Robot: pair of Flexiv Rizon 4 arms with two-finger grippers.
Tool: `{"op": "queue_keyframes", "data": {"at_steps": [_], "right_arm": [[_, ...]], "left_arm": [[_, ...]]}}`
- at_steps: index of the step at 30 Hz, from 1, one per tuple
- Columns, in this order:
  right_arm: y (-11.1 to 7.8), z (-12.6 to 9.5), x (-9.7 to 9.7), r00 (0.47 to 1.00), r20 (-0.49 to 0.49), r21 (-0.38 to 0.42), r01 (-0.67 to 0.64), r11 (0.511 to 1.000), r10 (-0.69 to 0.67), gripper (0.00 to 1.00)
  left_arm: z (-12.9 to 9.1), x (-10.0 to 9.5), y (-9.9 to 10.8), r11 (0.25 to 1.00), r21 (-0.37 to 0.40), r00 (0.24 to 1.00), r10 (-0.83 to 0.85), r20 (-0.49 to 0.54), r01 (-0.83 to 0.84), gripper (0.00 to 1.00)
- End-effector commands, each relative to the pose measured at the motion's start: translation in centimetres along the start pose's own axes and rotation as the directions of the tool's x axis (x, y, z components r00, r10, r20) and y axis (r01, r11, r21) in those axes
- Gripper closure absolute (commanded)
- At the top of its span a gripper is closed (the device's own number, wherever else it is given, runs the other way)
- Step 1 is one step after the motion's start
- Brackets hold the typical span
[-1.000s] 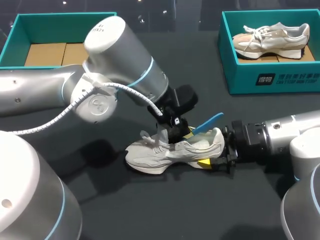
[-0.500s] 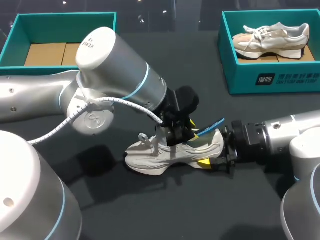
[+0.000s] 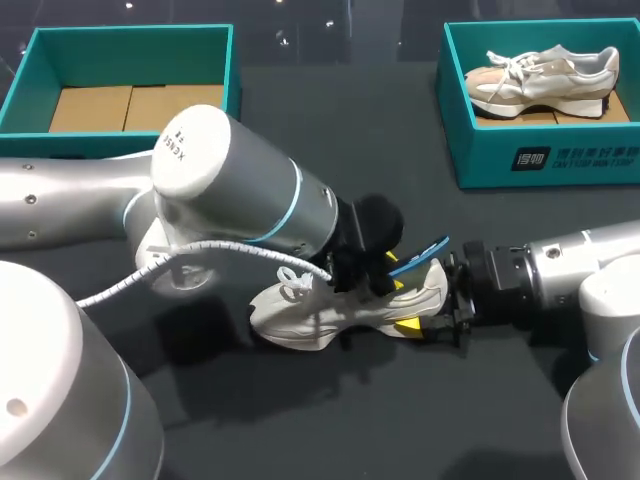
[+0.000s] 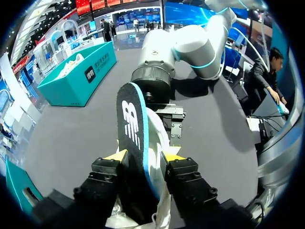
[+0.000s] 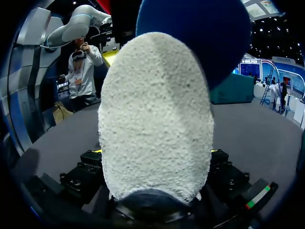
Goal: Take the shoe out of the shoebox, open the shoe tongue, remove and reinsert the insole, then place the shoe into the shoebox
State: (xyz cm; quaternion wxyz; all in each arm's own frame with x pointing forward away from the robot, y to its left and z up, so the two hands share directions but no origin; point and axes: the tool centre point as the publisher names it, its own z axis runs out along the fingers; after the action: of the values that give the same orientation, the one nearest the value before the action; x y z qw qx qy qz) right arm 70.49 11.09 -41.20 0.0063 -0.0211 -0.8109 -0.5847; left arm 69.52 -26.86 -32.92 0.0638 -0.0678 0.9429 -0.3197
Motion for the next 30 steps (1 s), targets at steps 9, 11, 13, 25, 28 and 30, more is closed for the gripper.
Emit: {"op": "queue_keyframes", "data": {"at_steps": [9,11,13,25,28,30], "right_arm": [[0.1,0.1,0.1,1.000,0.001,0.005,-0.001,1.000,0.001,1.00],[0.1,0.1,0.1,1.000,0.001,0.005,-0.001,1.000,0.001,1.00],[0.1,0.1,0.1,1.000,0.001,0.005,-0.001,1.000,0.001,1.00],[0.1,0.1,0.1,1.000,0.001,0.005,-0.001,1.000,0.001,1.00],[0.1,0.1,0.1,1.000,0.001,0.005,-0.001,1.000,0.001,1.00],[0.1,0.1,0.1,1.000,0.001,0.005,-0.001,1.000,0.001,1.00]], "left_arm": [[2.2,-0.8,-0.6,1.000,0.008,0.996,-0.028,0.083,0.028,1.00],[2.1,-1.0,-0.7,0.999,0.010,0.996,-0.032,0.084,0.031,1.00],[1.9,-1.2,-0.9,0.999,0.017,0.996,-0.038,0.078,0.037,1.00],[0.8,-1.9,-2.6,0.995,0.071,0.996,-0.067,0.052,0.063,1.00],[1.0,-1.7,-2.2,0.996,0.068,0.997,-0.062,0.048,0.059,0.91],[1.1,-1.5,-2.0,0.996,0.065,0.997,-0.058,0.047,0.055,0.77]]}}
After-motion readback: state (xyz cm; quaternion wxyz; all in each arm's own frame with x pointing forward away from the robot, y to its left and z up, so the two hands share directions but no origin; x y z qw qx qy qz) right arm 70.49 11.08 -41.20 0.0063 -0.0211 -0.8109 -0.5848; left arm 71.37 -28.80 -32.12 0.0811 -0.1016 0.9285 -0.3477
